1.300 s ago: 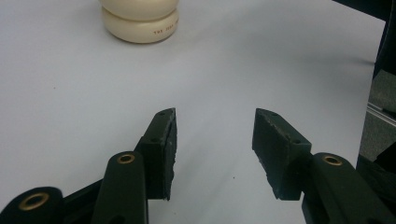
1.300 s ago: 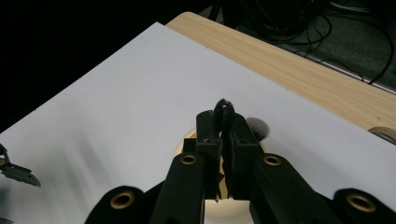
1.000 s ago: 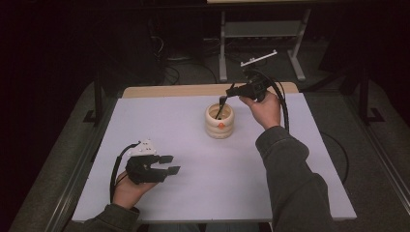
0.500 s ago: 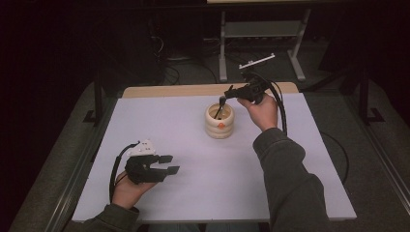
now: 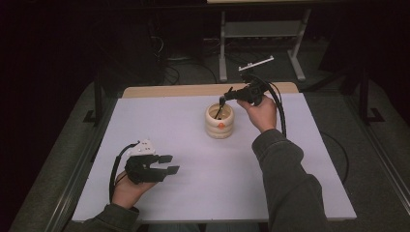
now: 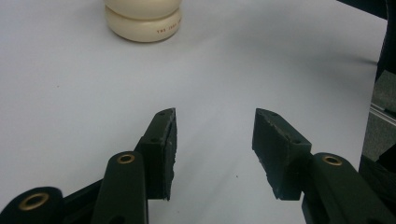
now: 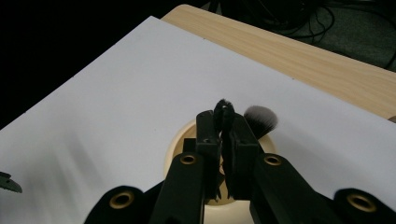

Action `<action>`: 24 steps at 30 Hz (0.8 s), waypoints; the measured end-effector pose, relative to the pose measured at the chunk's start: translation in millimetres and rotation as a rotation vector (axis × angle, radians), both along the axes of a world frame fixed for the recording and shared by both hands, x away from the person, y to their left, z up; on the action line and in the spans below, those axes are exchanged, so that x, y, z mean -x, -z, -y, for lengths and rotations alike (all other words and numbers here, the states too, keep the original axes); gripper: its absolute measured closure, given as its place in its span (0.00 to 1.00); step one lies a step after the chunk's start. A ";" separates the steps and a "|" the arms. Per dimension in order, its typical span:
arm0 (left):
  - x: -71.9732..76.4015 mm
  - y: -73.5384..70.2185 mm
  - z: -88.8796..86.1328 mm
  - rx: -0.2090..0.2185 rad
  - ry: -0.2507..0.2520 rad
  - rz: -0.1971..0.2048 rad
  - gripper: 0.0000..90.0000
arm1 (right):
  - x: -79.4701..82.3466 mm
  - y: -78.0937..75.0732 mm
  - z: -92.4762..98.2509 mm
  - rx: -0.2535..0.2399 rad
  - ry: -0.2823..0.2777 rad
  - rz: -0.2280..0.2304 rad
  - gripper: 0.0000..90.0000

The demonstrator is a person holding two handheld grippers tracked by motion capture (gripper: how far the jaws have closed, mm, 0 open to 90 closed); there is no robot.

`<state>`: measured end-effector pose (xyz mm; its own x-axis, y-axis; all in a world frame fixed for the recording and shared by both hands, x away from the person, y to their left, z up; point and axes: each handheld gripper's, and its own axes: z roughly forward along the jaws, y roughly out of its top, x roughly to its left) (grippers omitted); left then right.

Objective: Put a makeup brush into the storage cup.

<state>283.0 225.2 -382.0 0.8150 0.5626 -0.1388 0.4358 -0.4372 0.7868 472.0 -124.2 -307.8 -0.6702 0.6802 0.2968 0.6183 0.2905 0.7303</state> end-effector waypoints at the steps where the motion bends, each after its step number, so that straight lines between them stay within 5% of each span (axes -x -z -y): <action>1: -0.1 0.2 0.2 -0.001 0.000 0.002 0.55 | -0.3 0.9 -0.4 0.001 0.001 -0.002 0.94; 24: 0.1 0.7 -0.3 -0.003 -0.004 0.002 0.55 | -0.4 22.8 -4.6 0.003 -0.002 -0.027 0.94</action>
